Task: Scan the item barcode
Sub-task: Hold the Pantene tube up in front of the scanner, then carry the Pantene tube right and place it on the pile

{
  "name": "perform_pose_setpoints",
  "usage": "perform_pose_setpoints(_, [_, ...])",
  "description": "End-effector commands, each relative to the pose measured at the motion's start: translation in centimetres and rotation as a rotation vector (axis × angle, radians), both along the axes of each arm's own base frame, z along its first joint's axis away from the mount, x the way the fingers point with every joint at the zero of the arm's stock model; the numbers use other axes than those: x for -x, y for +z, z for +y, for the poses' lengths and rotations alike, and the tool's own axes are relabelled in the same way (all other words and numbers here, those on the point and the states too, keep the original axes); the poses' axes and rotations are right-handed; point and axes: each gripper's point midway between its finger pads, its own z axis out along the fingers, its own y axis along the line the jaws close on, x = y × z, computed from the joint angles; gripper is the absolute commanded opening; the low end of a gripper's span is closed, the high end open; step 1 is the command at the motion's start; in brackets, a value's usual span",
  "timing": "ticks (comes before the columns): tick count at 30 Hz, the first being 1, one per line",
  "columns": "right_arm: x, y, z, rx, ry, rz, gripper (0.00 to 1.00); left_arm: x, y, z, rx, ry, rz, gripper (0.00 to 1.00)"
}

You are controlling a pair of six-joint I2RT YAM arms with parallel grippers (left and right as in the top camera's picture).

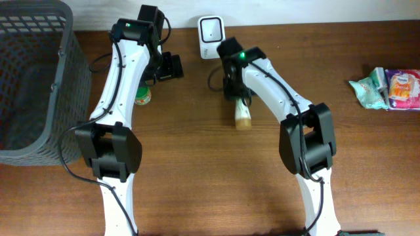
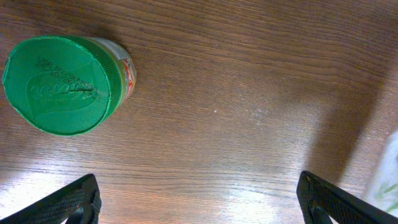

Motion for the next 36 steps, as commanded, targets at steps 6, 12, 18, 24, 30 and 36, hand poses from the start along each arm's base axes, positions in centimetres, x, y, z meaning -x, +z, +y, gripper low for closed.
perform_pose_setpoints(6, [-10.7,11.4,4.3,-0.161,0.096,-0.545,0.04,-0.1,0.0,0.3,-0.008,0.013,-0.004,0.99])
perform_pose_setpoints(12, [-15.5,13.0,6.3,-0.238,0.100,-0.777,0.04,-0.1,0.0,0.2,-0.008,0.013,-0.004,0.99])
perform_pose_setpoints(18, [-17.0,11.4,7.0,-0.257,0.100,-0.821,0.04,-0.1,0.0,0.2,-0.008,0.013,-0.004,0.99])
perform_pose_setpoints(24, [-17.5,12.9,7.0,-0.275,0.095,-0.877,0.04,-0.1,0.0,0.3,-0.008,0.014,-0.004,0.99])
perform_pose_setpoints(30, [-17.8,17.1,0.0,-0.189,-0.045,-0.905,0.04,-0.1,0.0,0.3,-0.008,0.014,-0.004,0.99])
perform_pose_setpoints(36, [-14.8,20.3,-17.9,0.027,-0.316,-0.791,0.04,-0.1,0.0,0.3,-0.008,0.014,-0.004,0.99])
